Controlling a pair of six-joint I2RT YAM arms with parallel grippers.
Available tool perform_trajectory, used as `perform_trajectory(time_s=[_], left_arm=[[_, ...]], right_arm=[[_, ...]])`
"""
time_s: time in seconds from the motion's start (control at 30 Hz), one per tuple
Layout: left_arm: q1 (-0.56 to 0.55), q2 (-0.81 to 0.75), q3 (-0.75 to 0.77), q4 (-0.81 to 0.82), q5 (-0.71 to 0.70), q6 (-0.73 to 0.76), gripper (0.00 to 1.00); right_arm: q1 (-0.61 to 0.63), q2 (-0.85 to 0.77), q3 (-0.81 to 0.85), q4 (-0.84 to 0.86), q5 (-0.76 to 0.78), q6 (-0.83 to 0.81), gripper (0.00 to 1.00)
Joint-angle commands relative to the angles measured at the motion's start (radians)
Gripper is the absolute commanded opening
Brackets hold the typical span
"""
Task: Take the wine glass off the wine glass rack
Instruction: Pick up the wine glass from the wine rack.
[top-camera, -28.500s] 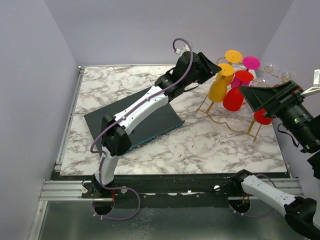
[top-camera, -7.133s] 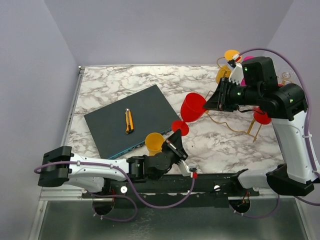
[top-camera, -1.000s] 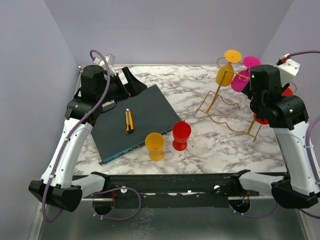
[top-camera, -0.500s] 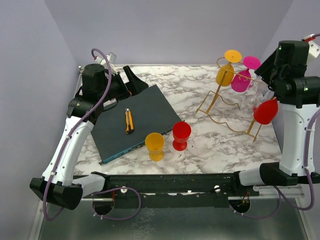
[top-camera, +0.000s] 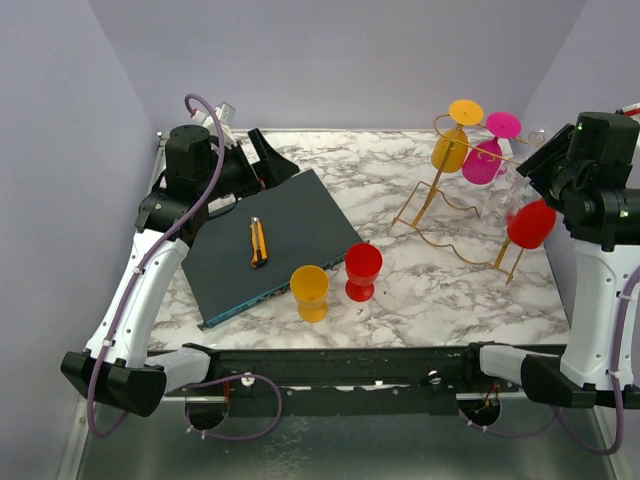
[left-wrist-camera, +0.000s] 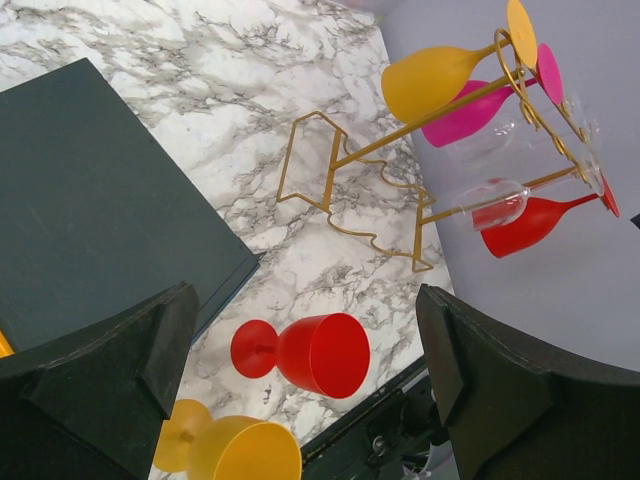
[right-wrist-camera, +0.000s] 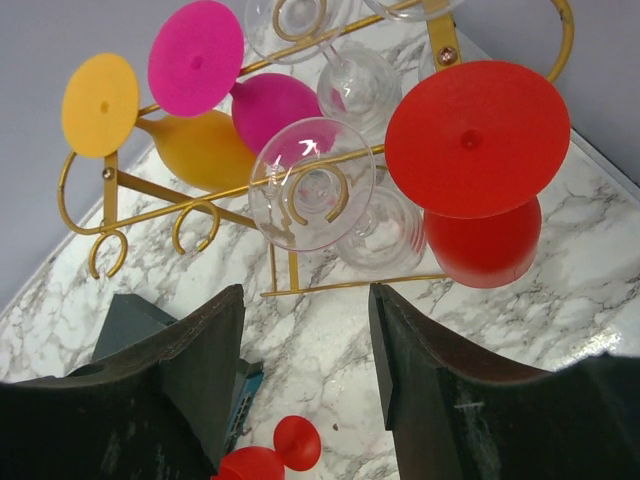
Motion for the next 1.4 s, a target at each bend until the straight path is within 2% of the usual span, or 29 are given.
perform_trajectory(time_s=[0.0,0.33,0.6,0.8,0.97,1.37], left_arm=[[0.006,0.003,0.025,0.038,0.038,-0.011,0.99],[0.006,0.013,0.024,0.045,0.047,-0.014,0.99],[0.005,0.018,0.032,0.047,0.05,-0.015,0.99],[0.006,0.02,0.034,0.048,0.054,-0.017,0.99],[0.006,0.018,0.031,0.047,0.053,-0.017,0.99],[0.005,0.01,0.023,0.05,0.052,-0.018,0.99]], right_arm=[[-0.007,-0.02,-0.079,0.059,0.034,0.045,0.57],[-0.022,-0.055,-0.149,0.14,0.107,0.11,0.53],[-0.093,-0.036,-0.157,0.172,-0.018,0.115,0.53],[-0.172,-0.084,-0.207,0.175,-0.116,0.103,0.54],[-0.174,-0.125,-0.226,0.187,-0.165,0.121,0.54],[-0.177,-0.111,-0.264,0.243,-0.216,0.209,0.53]])
